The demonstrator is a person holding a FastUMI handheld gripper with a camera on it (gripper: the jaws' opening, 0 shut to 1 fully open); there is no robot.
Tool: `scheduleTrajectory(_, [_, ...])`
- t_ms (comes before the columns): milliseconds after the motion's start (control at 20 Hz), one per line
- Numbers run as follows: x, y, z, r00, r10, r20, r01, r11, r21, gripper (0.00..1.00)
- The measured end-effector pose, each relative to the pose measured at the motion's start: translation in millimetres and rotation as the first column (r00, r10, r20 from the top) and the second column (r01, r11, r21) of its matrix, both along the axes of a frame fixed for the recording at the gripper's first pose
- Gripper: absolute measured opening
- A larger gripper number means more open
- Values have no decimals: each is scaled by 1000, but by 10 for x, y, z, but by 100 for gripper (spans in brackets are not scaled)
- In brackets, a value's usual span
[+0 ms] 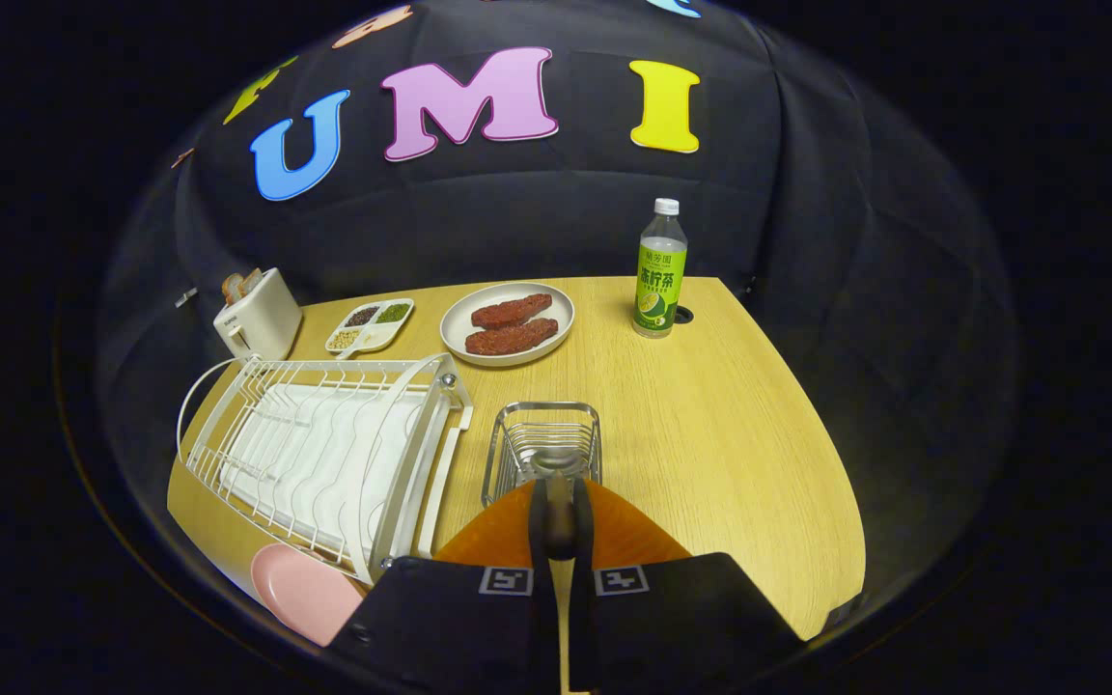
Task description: Take the plate from the dish rack, then take the spoon from the basket and place it into the plate.
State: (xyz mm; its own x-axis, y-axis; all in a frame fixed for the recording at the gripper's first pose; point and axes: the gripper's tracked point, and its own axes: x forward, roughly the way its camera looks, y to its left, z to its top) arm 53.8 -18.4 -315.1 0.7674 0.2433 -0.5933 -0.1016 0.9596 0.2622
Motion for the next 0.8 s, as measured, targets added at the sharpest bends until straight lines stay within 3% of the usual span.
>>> scheduleTrajectory(400, [-395,-31,716,993,63,98,-66,998,25,8])
scheduleTrajectory(600, [-815,291,1260,972,160,174,-175,982,70,8])
scheduleTrajectory(800, [-1360,892,1579,933,293,208,-327,932,156,8])
